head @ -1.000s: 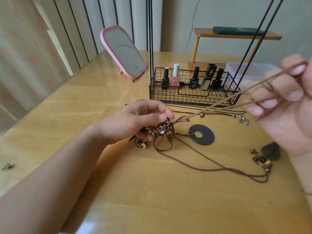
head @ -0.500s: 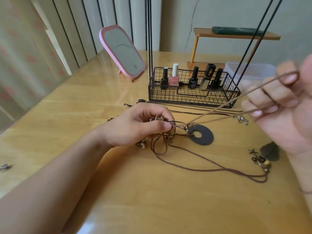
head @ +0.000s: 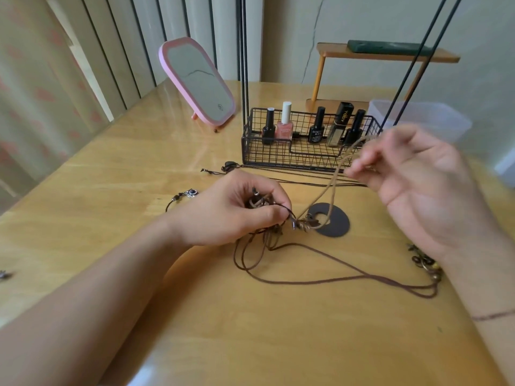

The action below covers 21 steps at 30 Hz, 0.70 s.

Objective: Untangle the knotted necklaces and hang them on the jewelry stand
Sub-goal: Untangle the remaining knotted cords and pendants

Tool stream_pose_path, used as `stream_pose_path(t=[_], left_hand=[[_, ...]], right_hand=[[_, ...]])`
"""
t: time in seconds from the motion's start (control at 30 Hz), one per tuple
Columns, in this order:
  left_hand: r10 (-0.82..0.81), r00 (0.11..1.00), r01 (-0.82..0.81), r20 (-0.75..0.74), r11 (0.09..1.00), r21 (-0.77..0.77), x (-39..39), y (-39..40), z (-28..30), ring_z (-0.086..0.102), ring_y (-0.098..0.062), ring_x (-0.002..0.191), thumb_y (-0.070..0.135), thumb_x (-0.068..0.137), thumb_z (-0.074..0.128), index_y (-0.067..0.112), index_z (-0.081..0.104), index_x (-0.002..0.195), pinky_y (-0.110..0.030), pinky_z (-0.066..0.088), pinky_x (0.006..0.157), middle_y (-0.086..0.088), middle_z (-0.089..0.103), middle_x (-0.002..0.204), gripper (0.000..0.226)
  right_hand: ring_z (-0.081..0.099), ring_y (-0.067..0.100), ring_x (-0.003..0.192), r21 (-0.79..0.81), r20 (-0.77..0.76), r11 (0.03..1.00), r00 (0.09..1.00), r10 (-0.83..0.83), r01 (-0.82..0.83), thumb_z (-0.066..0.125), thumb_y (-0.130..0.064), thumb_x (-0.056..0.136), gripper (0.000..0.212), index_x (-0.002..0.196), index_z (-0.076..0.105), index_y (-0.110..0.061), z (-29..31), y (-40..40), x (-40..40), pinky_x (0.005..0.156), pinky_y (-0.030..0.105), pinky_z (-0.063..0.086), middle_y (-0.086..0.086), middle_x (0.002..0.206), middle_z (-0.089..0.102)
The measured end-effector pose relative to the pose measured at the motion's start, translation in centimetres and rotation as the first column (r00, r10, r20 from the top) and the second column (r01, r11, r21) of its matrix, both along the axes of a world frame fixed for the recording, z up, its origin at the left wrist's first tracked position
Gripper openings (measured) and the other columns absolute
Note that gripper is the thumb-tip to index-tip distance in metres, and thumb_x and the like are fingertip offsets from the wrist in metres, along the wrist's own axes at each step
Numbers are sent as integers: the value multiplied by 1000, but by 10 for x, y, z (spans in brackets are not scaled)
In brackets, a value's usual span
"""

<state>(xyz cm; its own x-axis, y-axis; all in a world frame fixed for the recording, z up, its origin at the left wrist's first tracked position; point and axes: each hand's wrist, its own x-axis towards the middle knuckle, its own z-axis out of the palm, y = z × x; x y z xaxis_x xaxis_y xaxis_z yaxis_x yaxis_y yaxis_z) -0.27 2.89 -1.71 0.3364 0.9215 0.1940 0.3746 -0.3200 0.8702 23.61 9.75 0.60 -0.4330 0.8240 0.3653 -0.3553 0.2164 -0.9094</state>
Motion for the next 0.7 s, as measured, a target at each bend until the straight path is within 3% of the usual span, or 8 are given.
stream_pose_path(t=[0.1,0.17,0.23,0.3,0.37,0.47,0.57,0.7], left_hand=[[22,1000,-22,3,999,-41,0,0,1,47,-1,54,6,96,60,9,70,84,-13,38,54,13,58,63,16],[42,999,-40,22,997,-67,0,0,0,46,-8,51,9,97,60,12,69,82,-17,39,50,7,55,61,18],[66,996,-61,55,994,-91,-1,0,0,45,-12,48,12,97,60,13,68,81,-21,38,44,0,53,59,18],[108,991,-99,80,989,-109,-1,1,0,44,-13,44,12,98,60,11,67,83,-23,36,42,-1,51,57,18],[152,983,-139,106,983,-120,0,2,-1,42,-12,42,11,98,58,11,67,82,-23,33,41,-1,49,53,18],[161,976,-145,146,983,-112,4,3,-2,41,-17,41,16,97,61,14,67,80,-24,31,40,-5,49,52,18],[109,982,-94,157,990,-102,6,3,-1,45,-29,44,22,95,59,17,66,80,-26,35,39,-15,54,54,16],[104,980,-89,171,992,-89,7,2,-1,50,-47,45,26,95,57,21,61,79,-27,39,40,-22,60,57,17]], right_hand=[[71,16,97,120,329,979,924,-196,165,70,-23,83,21,103,69,-17,-10,-2,-7,90,40,58,-2,101,75],[68,6,101,388,573,907,728,-375,161,71,-23,87,23,109,70,-29,-16,-2,-10,88,36,58,-15,115,70],[63,1,96,585,638,804,553,-536,104,68,-33,84,23,106,71,-35,-21,-7,-12,81,32,56,-21,111,69],[61,6,77,591,632,805,588,-506,58,69,-41,83,10,84,74,-32,-18,-17,-16,65,29,50,-16,81,70],[59,8,61,498,675,865,652,-346,-57,70,-46,83,26,68,74,-26,-19,-28,-22,55,24,44,-11,62,66],[59,6,60,412,693,903,686,-222,-124,68,-49,81,28,70,76,-25,-29,-41,-36,55,20,43,-13,62,67],[50,5,53,436,617,899,739,-272,-33,68,-42,88,27,63,71,-33,-34,-43,-44,51,21,38,-8,56,61],[49,2,46,297,551,951,797,-248,90,68,-38,91,39,53,62,-34,-28,-44,-44,50,14,35,-13,45,54]])
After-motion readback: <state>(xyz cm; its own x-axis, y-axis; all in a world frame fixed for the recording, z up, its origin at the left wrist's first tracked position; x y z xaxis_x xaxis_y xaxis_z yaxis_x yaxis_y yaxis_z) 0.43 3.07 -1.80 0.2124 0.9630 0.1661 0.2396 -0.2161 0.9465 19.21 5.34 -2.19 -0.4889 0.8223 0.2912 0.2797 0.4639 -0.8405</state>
